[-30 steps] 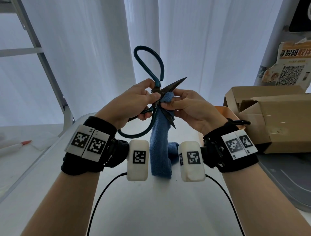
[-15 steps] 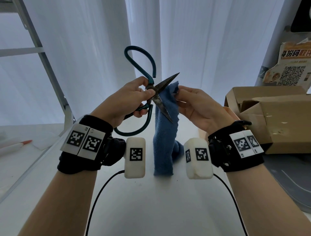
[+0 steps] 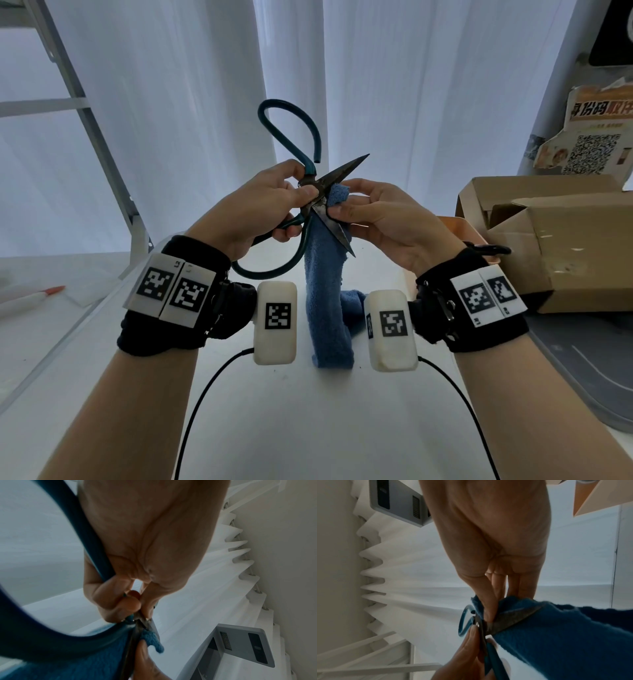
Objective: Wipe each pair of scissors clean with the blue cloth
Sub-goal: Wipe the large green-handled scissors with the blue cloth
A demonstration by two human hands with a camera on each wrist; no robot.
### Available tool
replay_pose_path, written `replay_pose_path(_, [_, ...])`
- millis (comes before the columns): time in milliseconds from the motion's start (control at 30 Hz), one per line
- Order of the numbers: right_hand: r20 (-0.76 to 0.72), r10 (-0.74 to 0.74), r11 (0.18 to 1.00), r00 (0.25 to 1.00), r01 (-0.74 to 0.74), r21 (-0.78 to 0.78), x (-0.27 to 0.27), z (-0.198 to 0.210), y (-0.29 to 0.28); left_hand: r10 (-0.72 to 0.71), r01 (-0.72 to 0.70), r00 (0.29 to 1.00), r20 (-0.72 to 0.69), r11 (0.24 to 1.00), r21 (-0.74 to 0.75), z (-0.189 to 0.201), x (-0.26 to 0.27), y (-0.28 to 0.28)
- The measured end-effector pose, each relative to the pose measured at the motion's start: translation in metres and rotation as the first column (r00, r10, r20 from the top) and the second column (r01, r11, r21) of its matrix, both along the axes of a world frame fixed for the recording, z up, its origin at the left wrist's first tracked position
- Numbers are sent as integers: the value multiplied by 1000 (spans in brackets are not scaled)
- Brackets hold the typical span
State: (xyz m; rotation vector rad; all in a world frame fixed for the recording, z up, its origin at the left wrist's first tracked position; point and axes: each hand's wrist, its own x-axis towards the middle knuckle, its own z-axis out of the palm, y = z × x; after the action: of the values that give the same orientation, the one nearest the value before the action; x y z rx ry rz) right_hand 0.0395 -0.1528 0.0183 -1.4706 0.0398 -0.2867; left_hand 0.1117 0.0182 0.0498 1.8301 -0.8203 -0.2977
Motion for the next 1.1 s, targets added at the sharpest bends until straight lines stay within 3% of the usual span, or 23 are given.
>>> replay_pose_path(267, [52,-114,993,992,112,35,-5,4,-12,40,-40,999,5,999,-4,1,5,7])
replay_pose_path(567, [88,-31,998,996,35,-48,-2,0,3,23,-23,1000,1,1000,7,0,2,3])
replay_pose_path(1100, [28,-69,993,997,72,-92,2,-2,10,26,-27,1000,8,999,22,0,3,2])
